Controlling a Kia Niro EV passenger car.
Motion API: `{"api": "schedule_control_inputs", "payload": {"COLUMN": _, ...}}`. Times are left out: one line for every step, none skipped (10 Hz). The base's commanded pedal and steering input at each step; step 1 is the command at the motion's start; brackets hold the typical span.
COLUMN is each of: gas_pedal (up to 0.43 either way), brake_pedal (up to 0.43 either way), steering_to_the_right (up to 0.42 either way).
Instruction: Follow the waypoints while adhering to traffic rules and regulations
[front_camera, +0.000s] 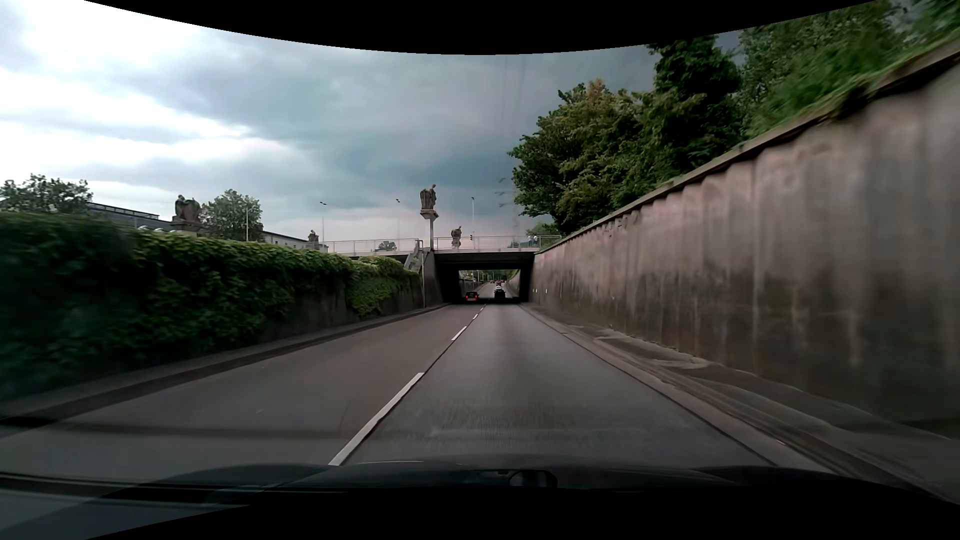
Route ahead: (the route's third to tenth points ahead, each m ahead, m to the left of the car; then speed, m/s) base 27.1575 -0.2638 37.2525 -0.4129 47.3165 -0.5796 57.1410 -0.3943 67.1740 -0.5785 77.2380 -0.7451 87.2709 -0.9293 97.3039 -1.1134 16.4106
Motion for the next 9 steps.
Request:
{"api": "schedule_control_inputs", "payload": {"gas_pedal": 0.000, "brake_pedal": 0.000, "steering_to_the_right": 0.000}}
{"api": "schedule_control_inputs", "payload": {"gas_pedal": 0.000, "brake_pedal": 0.000, "steering_to_the_right": 0.000}}
{"api": "schedule_control_inputs", "payload": {"gas_pedal": 0.000, "brake_pedal": 0.000, "steering_to_the_right": 0.000}}
{"api": "schedule_control_inputs", "payload": {"gas_pedal": 0.000, "brake_pedal": 0.000, "steering_to_the_right": 0.000}}
{"api": "schedule_control_inputs", "payload": {"gas_pedal": 0.000, "brake_pedal": 0.000, "steering_to_the_right": 0.000}}
{"api": "schedule_control_inputs", "payload": {"gas_pedal": 0.000, "brake_pedal": 0.000, "steering_to_the_right": 0.000}}
{"api": "schedule_control_inputs", "payload": {"gas_pedal": 0.000, "brake_pedal": 0.000, "steering_to_the_right": 0.000}}
{"api": "schedule_control_inputs", "payload": {"gas_pedal": 0.000, "brake_pedal": 0.000, "steering_to_the_right": 0.000}}
{"api": "schedule_control_inputs", "payload": {"gas_pedal": 0.000, "brake_pedal": 0.000, "steering_to_the_right": 0.000}}
